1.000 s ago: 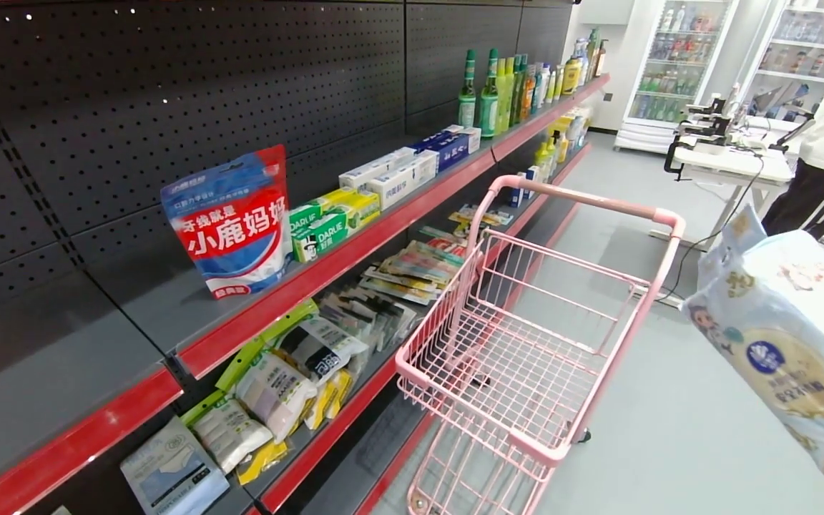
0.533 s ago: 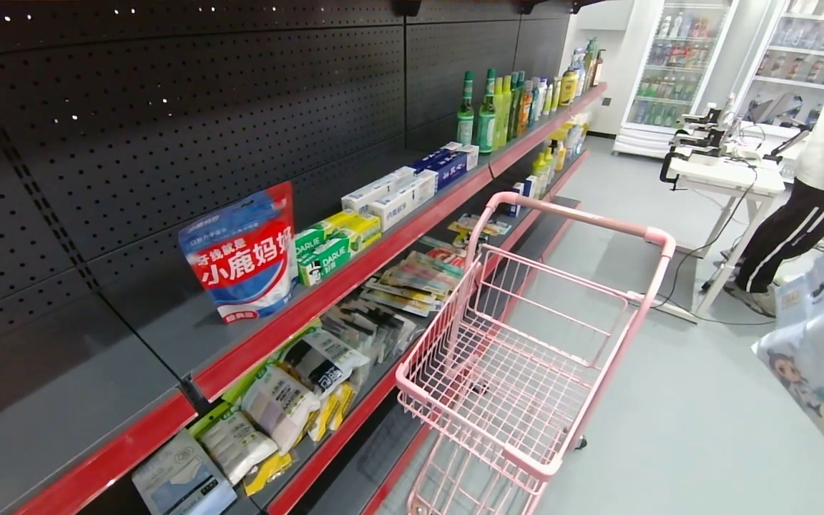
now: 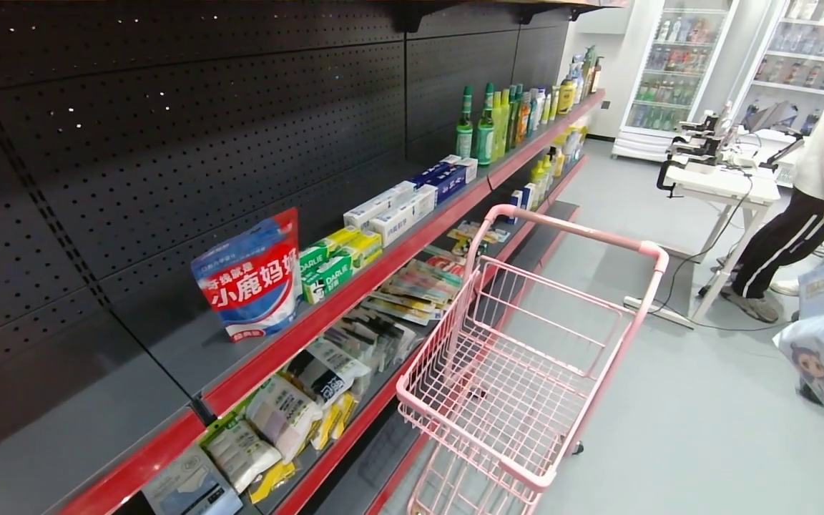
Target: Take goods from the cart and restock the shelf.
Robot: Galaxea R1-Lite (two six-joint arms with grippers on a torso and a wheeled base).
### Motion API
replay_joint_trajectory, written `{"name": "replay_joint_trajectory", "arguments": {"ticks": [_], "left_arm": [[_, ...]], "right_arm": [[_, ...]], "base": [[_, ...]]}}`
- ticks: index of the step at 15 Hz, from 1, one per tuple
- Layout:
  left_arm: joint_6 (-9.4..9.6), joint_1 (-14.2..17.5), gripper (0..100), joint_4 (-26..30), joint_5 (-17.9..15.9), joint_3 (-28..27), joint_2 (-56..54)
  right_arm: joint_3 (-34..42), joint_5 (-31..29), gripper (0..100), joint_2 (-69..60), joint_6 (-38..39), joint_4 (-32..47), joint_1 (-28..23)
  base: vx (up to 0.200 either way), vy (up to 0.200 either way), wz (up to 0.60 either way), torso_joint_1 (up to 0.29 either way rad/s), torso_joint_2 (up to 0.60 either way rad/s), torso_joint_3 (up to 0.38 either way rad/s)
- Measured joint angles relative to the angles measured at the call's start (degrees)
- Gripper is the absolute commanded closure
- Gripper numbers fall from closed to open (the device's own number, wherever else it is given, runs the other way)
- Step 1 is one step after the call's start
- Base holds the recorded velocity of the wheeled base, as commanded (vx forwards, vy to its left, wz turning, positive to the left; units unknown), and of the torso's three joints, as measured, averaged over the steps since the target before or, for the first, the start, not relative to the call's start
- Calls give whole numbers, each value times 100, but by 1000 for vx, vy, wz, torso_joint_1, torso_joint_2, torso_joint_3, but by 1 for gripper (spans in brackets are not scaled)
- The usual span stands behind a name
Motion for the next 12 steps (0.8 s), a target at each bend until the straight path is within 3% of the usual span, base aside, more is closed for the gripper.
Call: {"name": "replay_joint_trajectory", "arguments": {"ticks": [12], "left_arm": [[2, 0, 0, 2, 0, 0, 0]], "right_arm": [[35, 2, 100, 0, -30, -68, 9]], "base": [[0, 0, 0, 124, -267, -141]]}}
